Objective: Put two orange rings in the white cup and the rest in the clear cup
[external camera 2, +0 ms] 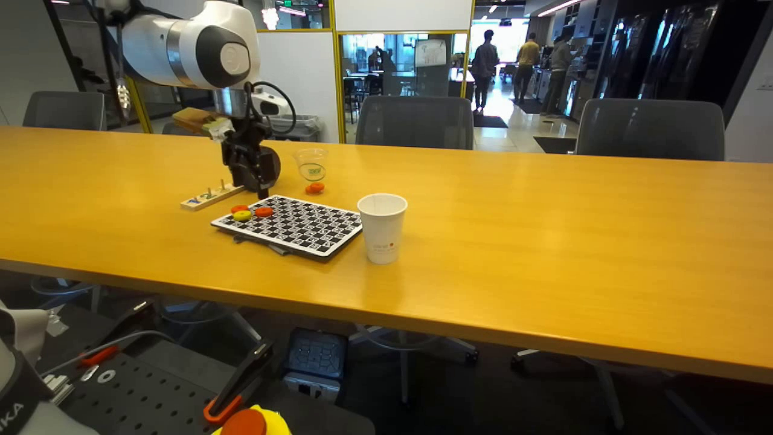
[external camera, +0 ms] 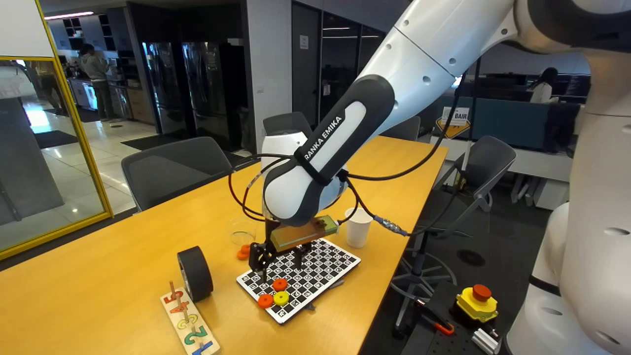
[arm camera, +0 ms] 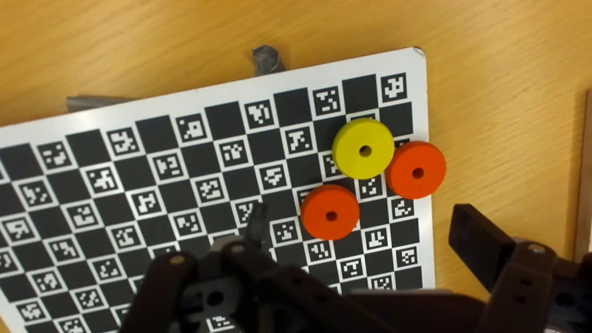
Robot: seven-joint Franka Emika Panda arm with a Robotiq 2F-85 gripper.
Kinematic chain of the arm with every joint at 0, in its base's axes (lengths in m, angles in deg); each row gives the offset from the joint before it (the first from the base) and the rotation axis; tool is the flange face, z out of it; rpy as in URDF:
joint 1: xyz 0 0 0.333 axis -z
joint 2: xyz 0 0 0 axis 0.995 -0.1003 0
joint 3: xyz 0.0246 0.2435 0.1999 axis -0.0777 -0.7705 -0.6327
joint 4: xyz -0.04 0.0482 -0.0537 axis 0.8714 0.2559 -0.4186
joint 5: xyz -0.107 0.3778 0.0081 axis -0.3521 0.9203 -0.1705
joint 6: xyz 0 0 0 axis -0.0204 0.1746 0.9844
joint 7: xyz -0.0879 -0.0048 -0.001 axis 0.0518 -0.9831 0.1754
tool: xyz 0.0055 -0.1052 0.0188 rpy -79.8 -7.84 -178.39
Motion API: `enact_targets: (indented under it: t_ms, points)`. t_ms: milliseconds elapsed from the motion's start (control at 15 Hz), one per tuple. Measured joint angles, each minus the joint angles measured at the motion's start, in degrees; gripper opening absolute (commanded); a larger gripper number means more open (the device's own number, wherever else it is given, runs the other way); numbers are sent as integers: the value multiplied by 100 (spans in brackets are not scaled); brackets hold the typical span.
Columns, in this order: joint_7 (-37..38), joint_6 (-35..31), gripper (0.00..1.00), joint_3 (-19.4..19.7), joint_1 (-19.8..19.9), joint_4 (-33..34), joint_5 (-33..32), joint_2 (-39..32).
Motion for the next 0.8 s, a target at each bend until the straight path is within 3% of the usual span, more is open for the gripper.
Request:
enact_targets:
  t_ms: [267,800]
  points:
    - [393,-278,100,0,0,-80,425,-157]
    - [1150,-453,100,87,-17,-29,422,-507]
